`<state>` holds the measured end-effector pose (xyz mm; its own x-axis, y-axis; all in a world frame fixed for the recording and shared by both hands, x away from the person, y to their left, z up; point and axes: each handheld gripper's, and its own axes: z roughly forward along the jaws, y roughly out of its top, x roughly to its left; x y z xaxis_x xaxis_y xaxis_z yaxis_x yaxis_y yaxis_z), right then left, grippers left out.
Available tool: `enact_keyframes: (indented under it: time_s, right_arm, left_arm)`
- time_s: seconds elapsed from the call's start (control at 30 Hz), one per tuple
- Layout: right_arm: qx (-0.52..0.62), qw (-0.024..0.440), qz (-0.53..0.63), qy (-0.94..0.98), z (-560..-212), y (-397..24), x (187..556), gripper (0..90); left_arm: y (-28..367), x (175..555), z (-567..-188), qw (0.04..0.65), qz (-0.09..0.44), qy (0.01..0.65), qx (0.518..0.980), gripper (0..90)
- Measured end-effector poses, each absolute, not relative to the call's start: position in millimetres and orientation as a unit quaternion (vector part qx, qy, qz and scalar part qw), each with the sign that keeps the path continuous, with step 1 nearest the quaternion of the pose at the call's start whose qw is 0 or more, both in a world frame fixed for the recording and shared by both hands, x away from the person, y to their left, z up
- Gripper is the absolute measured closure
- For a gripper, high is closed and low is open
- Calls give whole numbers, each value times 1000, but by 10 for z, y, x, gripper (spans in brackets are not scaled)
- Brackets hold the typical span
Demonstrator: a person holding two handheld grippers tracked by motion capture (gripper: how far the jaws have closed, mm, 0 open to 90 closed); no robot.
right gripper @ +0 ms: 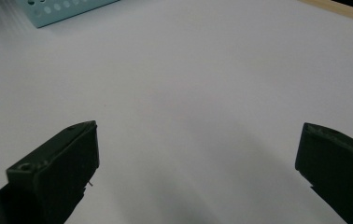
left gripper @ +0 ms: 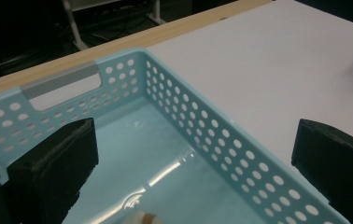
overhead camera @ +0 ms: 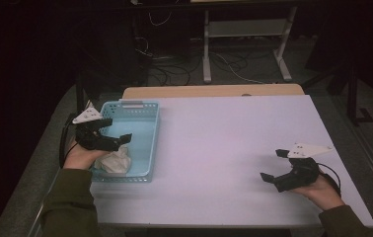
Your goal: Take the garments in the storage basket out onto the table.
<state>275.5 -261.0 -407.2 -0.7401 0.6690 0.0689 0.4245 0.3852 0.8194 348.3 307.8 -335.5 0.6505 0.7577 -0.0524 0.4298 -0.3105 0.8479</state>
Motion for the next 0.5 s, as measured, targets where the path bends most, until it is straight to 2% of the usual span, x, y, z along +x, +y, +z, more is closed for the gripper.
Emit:
enact_keyframes:
  time_s: [0.5]
  right_arm:
    - [335, 137, 442, 821, -4072, -2610, 2757, 0]
  left_arm:
    - [3275, 3447, -3417, 439, 192, 391, 786, 0]
